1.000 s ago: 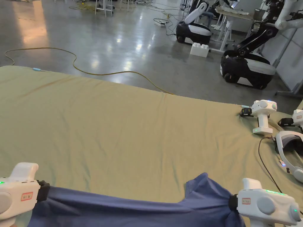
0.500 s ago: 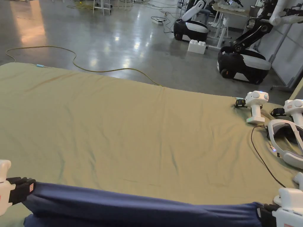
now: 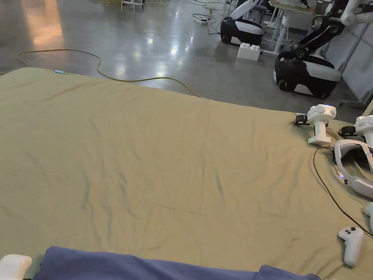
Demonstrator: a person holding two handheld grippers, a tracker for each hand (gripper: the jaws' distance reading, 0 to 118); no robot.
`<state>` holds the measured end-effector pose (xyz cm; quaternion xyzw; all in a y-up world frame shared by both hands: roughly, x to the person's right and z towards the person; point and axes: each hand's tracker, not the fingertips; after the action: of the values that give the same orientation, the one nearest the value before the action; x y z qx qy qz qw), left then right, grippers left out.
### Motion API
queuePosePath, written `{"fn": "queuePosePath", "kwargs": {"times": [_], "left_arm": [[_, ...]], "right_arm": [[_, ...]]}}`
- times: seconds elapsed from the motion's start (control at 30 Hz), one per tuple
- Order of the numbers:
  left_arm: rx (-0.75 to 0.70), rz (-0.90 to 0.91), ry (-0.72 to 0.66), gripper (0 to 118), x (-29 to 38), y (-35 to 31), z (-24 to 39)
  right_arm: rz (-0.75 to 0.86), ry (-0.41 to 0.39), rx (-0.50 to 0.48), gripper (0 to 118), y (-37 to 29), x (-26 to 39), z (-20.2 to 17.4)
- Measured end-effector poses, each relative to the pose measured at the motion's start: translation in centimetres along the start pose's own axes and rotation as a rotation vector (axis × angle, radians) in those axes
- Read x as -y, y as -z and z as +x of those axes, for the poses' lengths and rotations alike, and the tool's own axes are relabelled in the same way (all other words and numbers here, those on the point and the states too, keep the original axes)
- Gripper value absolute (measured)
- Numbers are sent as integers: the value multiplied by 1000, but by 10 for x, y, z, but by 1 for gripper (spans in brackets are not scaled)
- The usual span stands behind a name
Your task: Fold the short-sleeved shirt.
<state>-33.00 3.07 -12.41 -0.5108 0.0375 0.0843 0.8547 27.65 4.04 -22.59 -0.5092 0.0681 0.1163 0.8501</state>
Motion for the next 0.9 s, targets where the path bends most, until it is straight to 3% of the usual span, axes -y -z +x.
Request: {"fn": "queuePosePath", "kwargs": {"times": [0.07,0.2,0.27,0.4,0.53,0.57,0.83,0.87,0.9], "left_arm": [[-9,18,-2,14,3,3,0],[-20,51,-24,61,-5,-6,6],[-86,90,1,62,-12,-12,11],[-39,225,13,62,-32,-30,27],[-28,370,26,62,-60,-44,53],[-33,411,27,62,-69,-47,62],[-34,723,51,60,-126,-84,124],[-48,750,66,56,-130,-89,131],[-57,786,77,44,-134,-94,138]], "right_arm": [[3,-3,-4,4,-21,-6,-13],[26,-42,61,65,-25,-11,-16],[78,-46,103,65,-37,-17,-20],[254,27,126,65,-80,-47,-32],[466,104,82,65,-105,-78,-52],[511,111,81,65,-79,-72,-49],[898,163,60,62,-126,-137,-123],[922,178,55,61,-128,-142,-127],[945,191,52,57,-132,-146,-131]]}}
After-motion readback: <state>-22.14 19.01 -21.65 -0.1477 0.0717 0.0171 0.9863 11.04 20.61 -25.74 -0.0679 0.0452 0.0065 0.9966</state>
